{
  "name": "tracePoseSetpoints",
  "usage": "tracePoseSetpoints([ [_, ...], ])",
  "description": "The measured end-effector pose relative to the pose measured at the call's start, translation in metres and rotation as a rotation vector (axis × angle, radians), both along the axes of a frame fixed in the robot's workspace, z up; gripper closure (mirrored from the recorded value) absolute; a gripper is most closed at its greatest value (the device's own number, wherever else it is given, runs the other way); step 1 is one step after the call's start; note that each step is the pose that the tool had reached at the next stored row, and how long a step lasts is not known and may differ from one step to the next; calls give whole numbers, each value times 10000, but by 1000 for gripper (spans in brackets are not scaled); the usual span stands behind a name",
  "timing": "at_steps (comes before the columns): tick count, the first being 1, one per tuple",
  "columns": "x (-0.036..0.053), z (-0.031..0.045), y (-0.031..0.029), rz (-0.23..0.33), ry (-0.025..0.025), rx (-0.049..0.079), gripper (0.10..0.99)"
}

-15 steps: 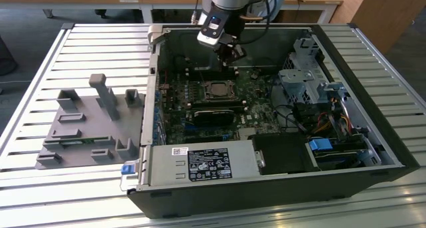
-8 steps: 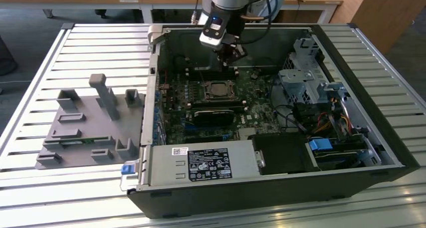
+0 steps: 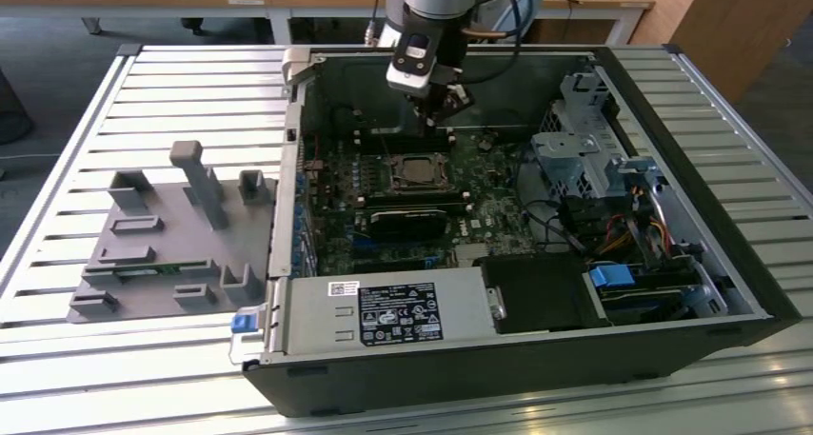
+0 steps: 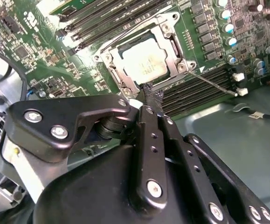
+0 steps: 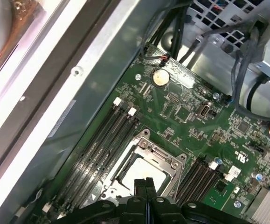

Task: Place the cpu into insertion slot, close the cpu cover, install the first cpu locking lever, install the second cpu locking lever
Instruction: 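Install the first cpu locking lever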

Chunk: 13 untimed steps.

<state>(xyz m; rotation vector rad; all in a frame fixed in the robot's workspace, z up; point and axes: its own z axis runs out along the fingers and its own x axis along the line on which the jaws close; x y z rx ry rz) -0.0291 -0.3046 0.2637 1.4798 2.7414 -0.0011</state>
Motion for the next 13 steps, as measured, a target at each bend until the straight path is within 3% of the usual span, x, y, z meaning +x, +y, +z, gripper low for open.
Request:
tracePoseSetpoints([
  [13, 0, 0, 0, 1880, 0, 0, 980],
])
